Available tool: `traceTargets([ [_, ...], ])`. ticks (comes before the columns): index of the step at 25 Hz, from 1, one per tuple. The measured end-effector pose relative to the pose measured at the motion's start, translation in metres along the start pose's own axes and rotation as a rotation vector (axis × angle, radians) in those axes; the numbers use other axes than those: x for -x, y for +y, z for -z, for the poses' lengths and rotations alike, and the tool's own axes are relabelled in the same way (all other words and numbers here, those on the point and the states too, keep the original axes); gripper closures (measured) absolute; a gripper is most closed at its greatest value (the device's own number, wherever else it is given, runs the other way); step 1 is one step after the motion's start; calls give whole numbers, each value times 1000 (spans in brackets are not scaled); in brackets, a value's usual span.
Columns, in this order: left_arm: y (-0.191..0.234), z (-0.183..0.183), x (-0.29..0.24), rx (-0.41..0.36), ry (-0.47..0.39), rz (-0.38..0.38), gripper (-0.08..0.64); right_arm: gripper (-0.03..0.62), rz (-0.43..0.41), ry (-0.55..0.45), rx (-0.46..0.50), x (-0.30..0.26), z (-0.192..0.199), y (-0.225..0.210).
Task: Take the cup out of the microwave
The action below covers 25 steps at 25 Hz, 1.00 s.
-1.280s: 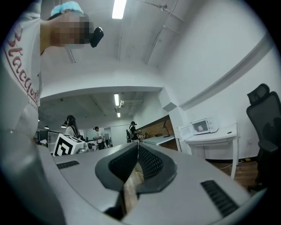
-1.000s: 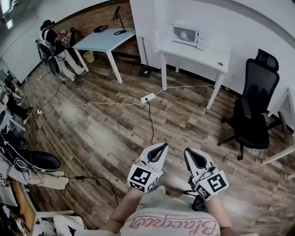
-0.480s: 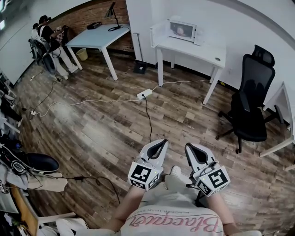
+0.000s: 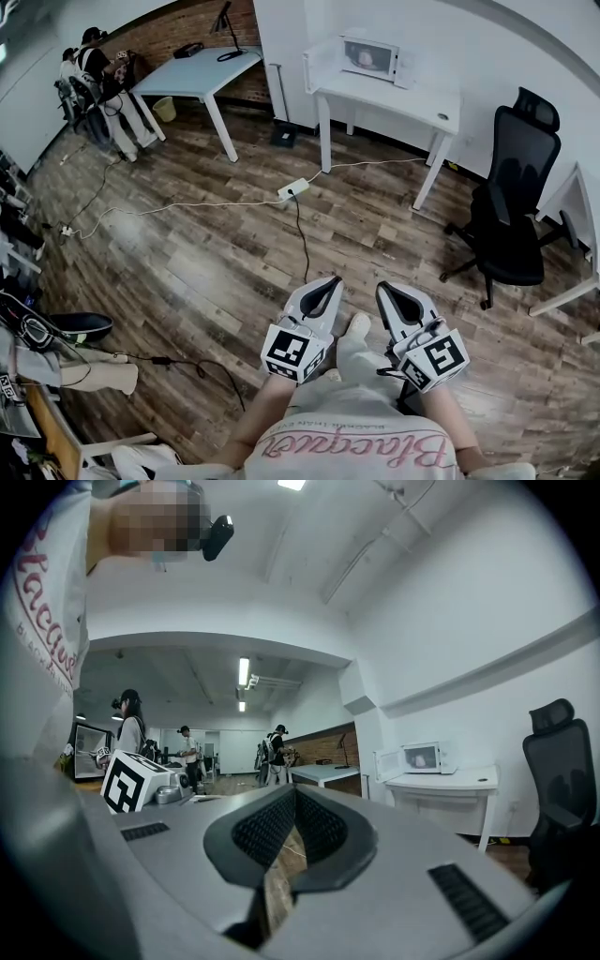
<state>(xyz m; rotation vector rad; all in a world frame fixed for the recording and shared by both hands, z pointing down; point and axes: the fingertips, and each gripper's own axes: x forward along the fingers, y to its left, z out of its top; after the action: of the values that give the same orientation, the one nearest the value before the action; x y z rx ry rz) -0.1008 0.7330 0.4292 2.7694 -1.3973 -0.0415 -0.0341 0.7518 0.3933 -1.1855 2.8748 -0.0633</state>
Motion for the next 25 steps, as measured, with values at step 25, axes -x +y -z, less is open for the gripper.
traceTargets([
  [25,51,-9,-149,-20,27,23,555,580,87,-12,-25,-70,-2,-144],
])
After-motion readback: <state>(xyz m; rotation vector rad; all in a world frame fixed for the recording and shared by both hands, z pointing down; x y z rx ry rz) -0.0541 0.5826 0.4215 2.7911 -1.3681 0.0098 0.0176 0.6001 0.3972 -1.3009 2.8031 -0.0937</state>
